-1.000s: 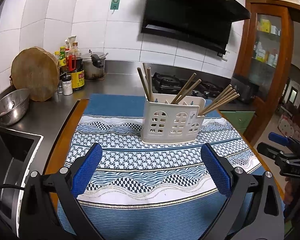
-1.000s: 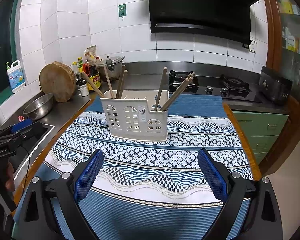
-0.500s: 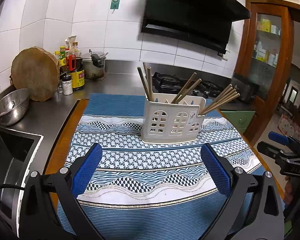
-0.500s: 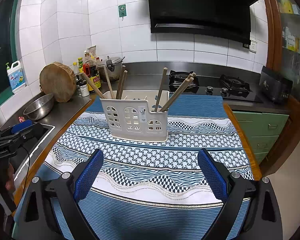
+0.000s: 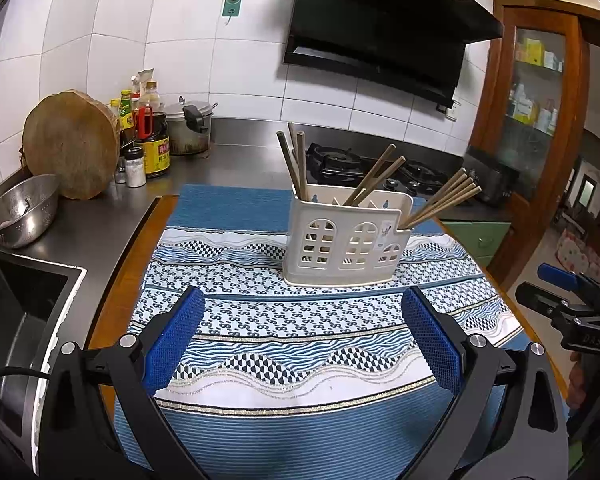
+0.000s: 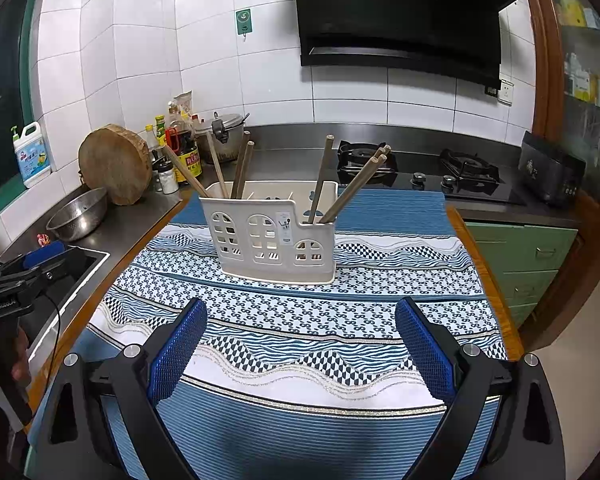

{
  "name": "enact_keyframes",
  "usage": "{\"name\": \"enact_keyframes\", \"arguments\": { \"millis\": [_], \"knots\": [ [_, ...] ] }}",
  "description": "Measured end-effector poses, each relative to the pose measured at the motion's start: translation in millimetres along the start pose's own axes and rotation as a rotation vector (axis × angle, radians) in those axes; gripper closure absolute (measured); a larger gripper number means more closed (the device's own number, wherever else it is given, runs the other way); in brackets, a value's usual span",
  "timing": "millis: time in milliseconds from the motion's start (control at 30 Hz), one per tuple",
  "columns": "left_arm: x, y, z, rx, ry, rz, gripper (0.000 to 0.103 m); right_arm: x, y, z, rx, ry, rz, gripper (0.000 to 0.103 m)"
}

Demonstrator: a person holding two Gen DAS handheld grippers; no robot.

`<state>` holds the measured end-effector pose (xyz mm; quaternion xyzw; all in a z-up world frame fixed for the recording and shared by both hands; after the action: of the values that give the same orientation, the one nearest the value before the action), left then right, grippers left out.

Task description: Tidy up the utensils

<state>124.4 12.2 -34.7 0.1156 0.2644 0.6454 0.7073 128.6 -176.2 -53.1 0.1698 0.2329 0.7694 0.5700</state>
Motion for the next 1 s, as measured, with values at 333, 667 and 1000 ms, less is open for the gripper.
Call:
{"name": "enact_keyframes", "arguments": {
  "millis": [333, 667, 1000],
  "knots": [
    [0.3, -0.3, -1.2, 0.000, 0.004, -0.001, 0.005, -1.0, -0.2, 1.4, -0.003, -0.001, 0.000, 0.011],
    [-0.7, -1.7, -1.3, 0.005, 0.007, -0.006, 0.005, -0.7, -0.7, 1.3, 0.000, 0.001, 0.004, 0.011],
    [-1.3, -0.9, -1.2, 0.006, 0.006, -0.008, 0.005, 0.8, -0.3, 0.6, 0.000, 0.002, 0.005, 0.011]
  ]
}}
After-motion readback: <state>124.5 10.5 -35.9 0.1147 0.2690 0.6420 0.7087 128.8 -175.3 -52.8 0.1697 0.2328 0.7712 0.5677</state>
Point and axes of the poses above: each gripper's, at about its wrist camera, not at the fingertips, and y roughly against the way its jaws point, x to its left, z to its top, the point moved 10 cm from there along -y, roughly the way its jaws point, and after that the axes turned 5 degrees about y, right-handed, at the moved point
